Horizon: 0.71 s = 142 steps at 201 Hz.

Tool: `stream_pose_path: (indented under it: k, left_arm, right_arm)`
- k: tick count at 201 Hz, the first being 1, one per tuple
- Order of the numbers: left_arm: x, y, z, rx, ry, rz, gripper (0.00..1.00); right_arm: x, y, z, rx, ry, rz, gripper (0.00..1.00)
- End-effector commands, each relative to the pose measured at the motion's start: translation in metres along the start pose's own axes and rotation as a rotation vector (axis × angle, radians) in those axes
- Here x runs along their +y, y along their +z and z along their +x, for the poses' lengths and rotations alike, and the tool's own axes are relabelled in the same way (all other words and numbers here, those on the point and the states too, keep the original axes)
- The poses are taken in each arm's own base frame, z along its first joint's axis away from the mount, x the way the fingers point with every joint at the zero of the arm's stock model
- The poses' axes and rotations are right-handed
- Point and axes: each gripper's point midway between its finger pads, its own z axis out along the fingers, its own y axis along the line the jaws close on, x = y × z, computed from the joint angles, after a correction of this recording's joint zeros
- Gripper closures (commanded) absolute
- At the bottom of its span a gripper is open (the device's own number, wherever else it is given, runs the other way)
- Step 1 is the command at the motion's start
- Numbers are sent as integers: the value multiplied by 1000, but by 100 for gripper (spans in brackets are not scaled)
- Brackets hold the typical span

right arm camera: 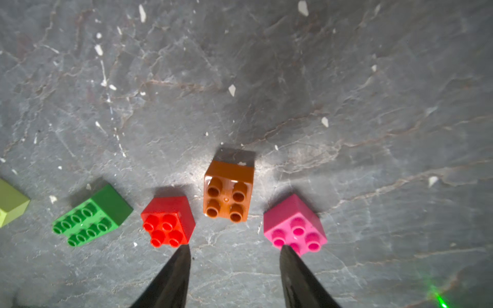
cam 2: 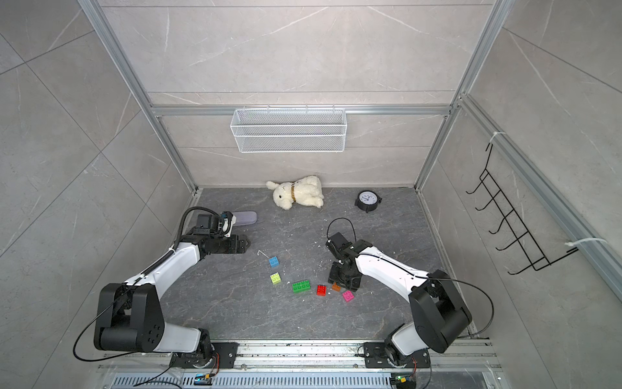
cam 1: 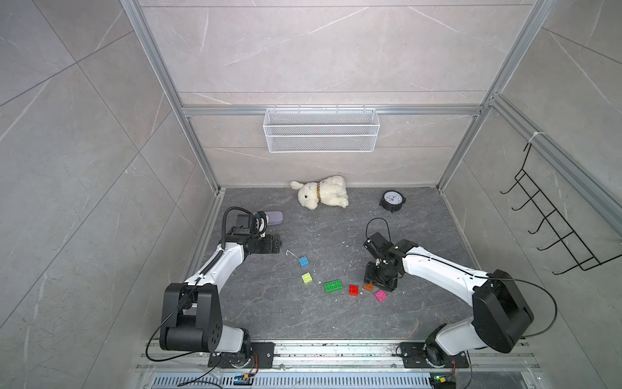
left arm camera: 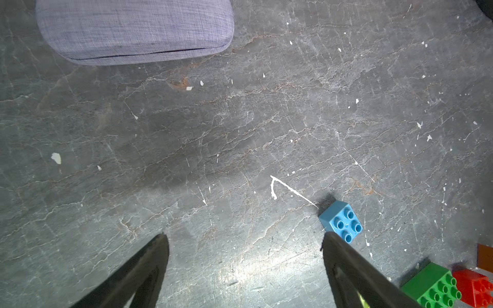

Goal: Assemble the letter y with lego
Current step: Pick up the lego brick from the center of the board.

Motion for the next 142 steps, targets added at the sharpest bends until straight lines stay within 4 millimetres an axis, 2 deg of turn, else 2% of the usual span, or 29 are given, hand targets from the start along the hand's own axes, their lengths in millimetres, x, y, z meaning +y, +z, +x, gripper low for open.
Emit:
stream_pose_path:
  k: [1,50,142]
  left_arm:
    - [-5,-9,-7,-38,-3,35,7]
    - [-1,-14,-6,-51,-20,40,7]
    - [8,-14,-3,-54,-42,29,7]
  right_arm:
    - [8,8,-5,-2,24,-10,45]
    - [6,19,-10,-10,33,18,46]
    - [1,35,-12,-6,34,51,54]
